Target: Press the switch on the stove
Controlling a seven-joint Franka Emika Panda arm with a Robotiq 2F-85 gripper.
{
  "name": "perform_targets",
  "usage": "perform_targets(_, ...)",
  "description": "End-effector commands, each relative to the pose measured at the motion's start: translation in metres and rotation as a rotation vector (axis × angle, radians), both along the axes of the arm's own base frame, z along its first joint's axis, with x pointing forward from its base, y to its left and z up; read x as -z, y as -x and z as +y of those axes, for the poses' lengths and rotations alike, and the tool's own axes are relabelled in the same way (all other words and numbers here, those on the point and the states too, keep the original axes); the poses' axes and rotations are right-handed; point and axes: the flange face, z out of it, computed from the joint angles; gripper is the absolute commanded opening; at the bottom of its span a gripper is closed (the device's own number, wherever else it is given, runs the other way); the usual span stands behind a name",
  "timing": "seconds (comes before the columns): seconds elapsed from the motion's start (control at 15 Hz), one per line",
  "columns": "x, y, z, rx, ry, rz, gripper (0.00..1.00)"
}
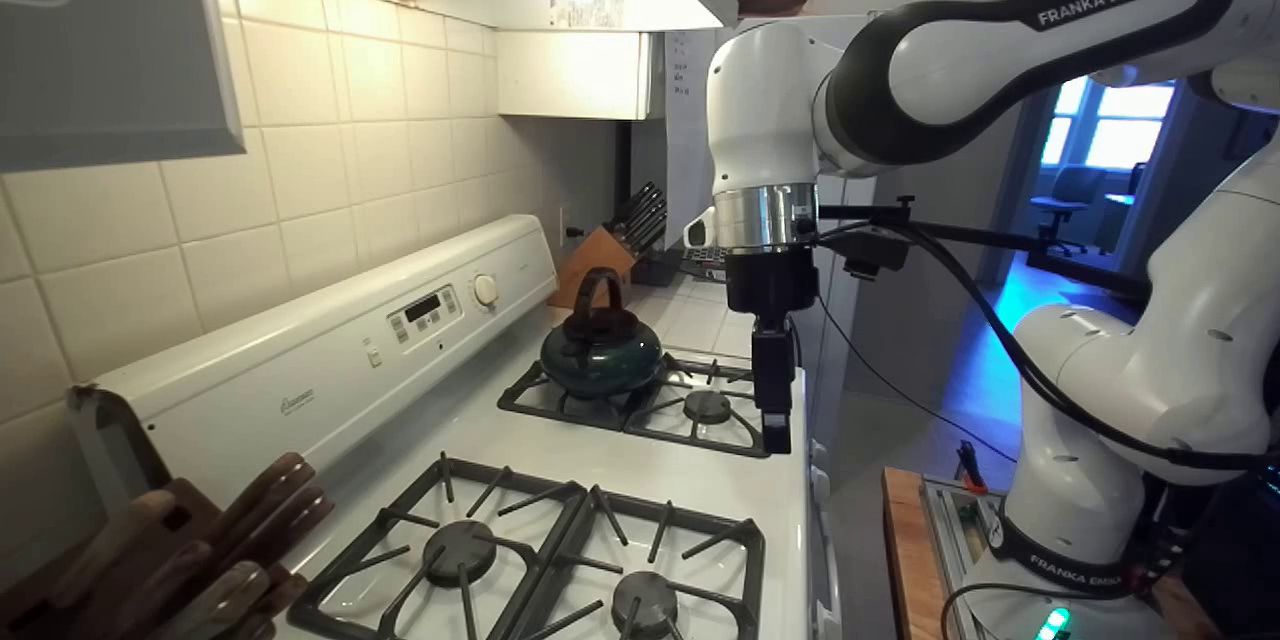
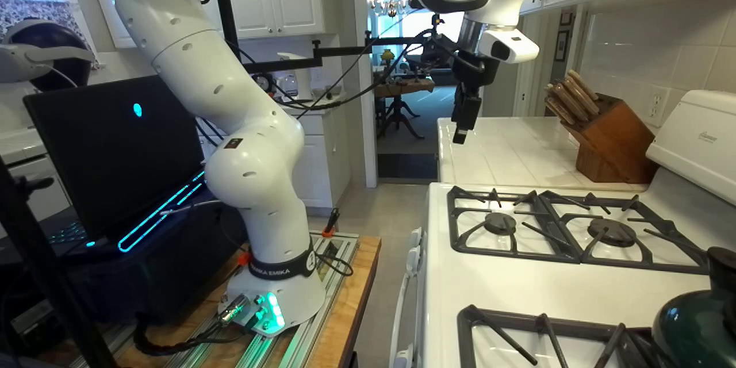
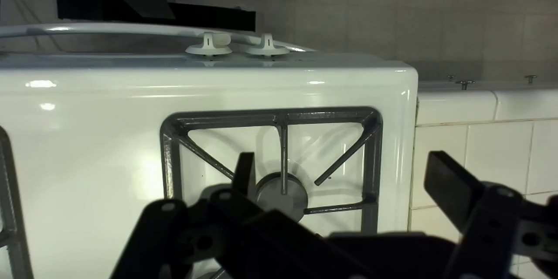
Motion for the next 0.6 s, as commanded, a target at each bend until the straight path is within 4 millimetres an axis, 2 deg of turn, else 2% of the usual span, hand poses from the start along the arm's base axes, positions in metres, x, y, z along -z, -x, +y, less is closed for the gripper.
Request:
perform_targets(0.0,-0.0004,-0.0001,-0.0001,0.000,0.000,0.001,1.00)
perform_targets(0.53,-0.0004,-0.0001,-0.0001,0.000,0.000,0.001,1.00)
